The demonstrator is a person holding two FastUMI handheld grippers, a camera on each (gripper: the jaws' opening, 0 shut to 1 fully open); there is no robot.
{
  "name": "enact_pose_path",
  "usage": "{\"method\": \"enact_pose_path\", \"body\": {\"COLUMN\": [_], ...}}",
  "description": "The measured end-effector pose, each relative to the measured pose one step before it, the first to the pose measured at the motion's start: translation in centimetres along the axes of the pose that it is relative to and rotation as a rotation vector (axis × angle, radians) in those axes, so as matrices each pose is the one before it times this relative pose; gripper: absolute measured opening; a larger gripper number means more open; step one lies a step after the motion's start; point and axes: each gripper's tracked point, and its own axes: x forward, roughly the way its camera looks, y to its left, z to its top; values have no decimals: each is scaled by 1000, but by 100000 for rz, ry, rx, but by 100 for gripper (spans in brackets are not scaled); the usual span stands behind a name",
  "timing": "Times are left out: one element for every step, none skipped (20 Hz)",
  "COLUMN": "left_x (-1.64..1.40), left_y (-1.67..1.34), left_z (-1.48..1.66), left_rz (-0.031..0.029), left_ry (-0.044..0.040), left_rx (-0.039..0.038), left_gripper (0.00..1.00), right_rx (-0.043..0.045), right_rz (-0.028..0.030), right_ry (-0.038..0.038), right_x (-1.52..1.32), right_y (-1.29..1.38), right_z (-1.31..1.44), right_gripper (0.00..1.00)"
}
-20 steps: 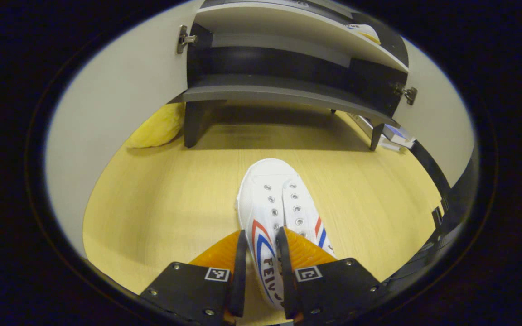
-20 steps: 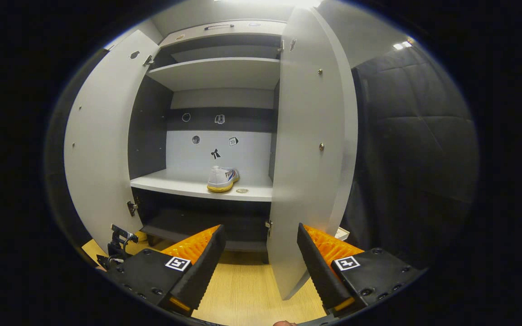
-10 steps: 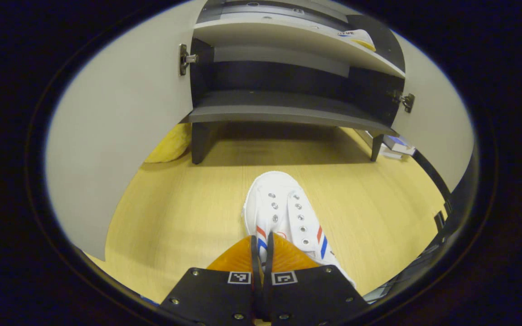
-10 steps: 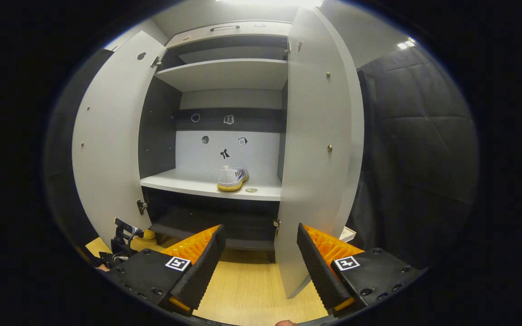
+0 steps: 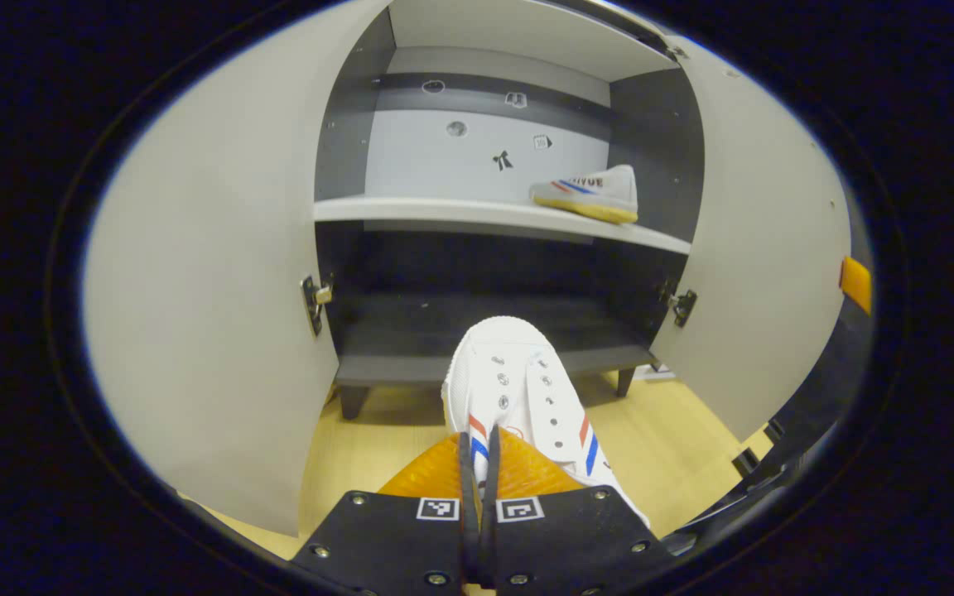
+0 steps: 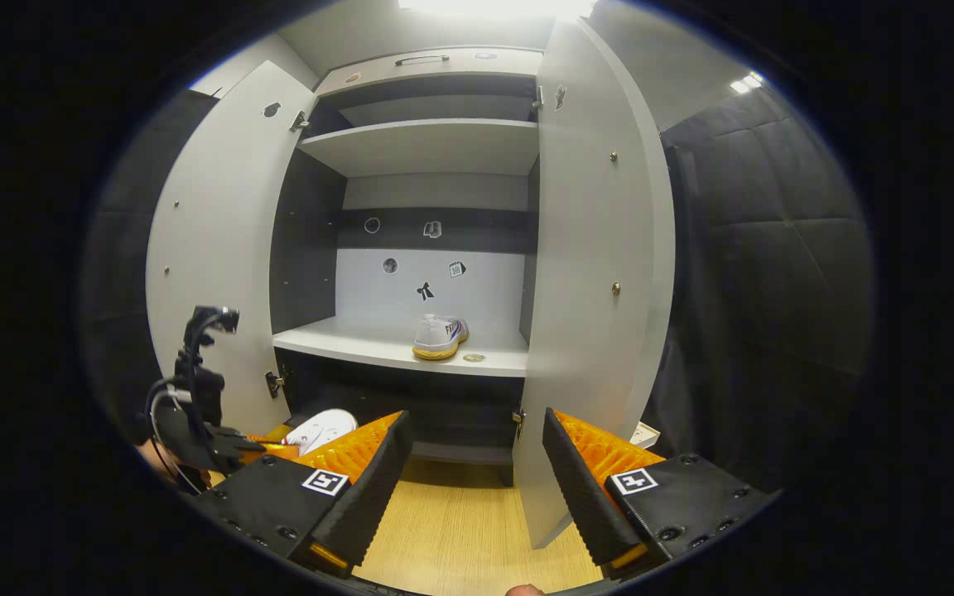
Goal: Grab one shoe with the right hand and put it into the shoe cabinet, grab the other shoe with the left hand and put it into the shoe cabinet; then close the right door with the right hand and the left door with the left hand.
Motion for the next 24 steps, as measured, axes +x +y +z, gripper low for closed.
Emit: {"method": "enact_pose_path", "body": {"left_x": [-618,-662,-466,-436,-9,-522,-477,-138,-14,9,151,185,-62,118,-169,-56,-128,6,80,142,107,57,-252,-59], "left_y": [138,251,917,308,-225,292,-53,98,-145,-34,-85,-2,42,-9,-76,55,-2,-18,22,-33,-40,21,123,81], "left_z": [1414,1566,474,195,-623,1152,378,270,-36,68,-340,-76,-104,54,30,35,277,97,-393,-325,-185,-116,12,-58], "left_rz": [-595,-680,-424,-780,-252,-249,734,1119,910,546,348,379,670,763,660,661,864,432,370,398,394,715,1148,1155], "left_ry": [-3239,-2535,-2463,-1704,-1821,-2101,-1833,-2077,-1431,-1219,-977,-867,-654,-1122,-575,-319,-58,-5,403,662,849,969,980,828], "left_rx": [271,362,-261,-389,-935,-98,402,1113,709,-189,-820,-523,63,1086,1680,1713,561,-562,-1036,-897,-772,-357,4,143], "left_gripper": [2,1,1,1,1,1,1,1,1,1,1,1,2,1,1,1,1,1,1,1,1,1,1,1], "right_rx": [89,107,245,449,630,637,457,428,290,380,296,78,-227,-205,61,34,52,-122,-458,-569,-395,-39,147,66], "right_rz": [83,98,51,-99,146,81,-23,-82,-316,-78,-282,-276,-405,-369,-113,-161,-395,-554,-701,-554,-628,-537,-658,-760], "right_ry": [-356,-228,-139,-18,-1,45,176,60,44,211,317,292,421,1034,1027,913,472,175,166,624,903,448,322,359], "right_x": [-139,-84,-62,-70,-74,-63,-151,-139,-140,-213,-87,-116,-85,-16,-49,-23,140,7,71,94,133,34,14,-2], "right_y": [-47,-92,-111,-141,-83,-58,-121,-171,-146,-113,-131,-178,-135,-215,-79,-24,-136,-165,-164,-110,-218,-183,-196,-245], "right_z": [53,-2,-11,-88,-16,-71,-102,-92,-107,-246,-212,-277,-383,-468,-360,-314,-199,-142,-180,-287,-364,-157,-115,-64], "right_gripper": [99,99,99,99,99,99,99,99,99,99,99,99,99,99,99,96,99,96,99,99,96,99,99,99]}}
